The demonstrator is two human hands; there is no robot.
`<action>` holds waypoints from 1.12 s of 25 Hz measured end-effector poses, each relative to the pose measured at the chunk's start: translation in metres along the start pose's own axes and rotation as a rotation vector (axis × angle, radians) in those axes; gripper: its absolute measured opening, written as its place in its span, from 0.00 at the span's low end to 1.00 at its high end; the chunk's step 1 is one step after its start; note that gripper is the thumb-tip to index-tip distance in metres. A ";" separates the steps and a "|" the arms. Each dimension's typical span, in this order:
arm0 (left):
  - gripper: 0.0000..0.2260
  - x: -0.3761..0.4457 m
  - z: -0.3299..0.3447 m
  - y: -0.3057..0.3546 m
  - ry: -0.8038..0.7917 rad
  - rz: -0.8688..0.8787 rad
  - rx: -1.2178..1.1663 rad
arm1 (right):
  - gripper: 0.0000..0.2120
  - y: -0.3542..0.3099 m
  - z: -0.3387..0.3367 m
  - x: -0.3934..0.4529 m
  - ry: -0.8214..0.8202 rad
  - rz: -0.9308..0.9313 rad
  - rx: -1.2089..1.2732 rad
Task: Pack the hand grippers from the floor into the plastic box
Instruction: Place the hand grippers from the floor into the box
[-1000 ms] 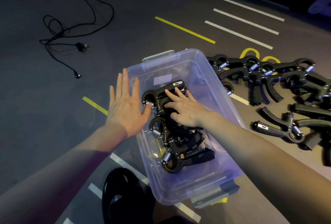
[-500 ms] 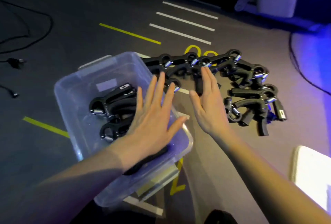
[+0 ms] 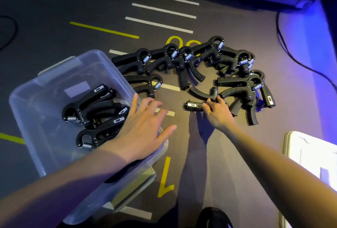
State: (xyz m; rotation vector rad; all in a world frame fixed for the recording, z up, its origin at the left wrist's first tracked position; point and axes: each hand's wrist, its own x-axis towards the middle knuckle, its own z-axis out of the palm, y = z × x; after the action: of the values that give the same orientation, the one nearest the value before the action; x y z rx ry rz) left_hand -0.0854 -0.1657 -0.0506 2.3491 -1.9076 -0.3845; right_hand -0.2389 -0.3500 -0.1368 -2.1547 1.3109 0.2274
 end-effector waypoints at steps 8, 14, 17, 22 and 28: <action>0.31 -0.002 0.000 0.000 -0.007 -0.006 0.006 | 0.19 -0.007 0.014 0.005 0.106 0.229 -0.022; 0.30 -0.004 -0.001 -0.001 0.005 -0.012 -0.007 | 0.19 -0.008 0.010 0.004 0.005 0.213 -0.016; 0.31 -0.005 0.000 -0.002 0.021 -0.018 -0.021 | 0.21 -0.004 0.010 -0.010 0.117 0.048 0.006; 0.35 -0.004 -0.002 -0.003 0.001 -0.024 -0.039 | 0.23 -0.012 -0.018 -0.032 0.372 -0.246 -0.189; 0.36 -0.002 -0.038 -0.019 0.238 -0.122 -0.333 | 0.24 -0.072 -0.079 -0.061 0.590 -0.639 -0.086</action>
State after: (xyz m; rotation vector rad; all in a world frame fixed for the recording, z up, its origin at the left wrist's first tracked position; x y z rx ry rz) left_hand -0.0581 -0.1629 -0.0177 2.1840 -1.4738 -0.3786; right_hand -0.2206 -0.3260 -0.0175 -2.6982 0.8120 -0.6609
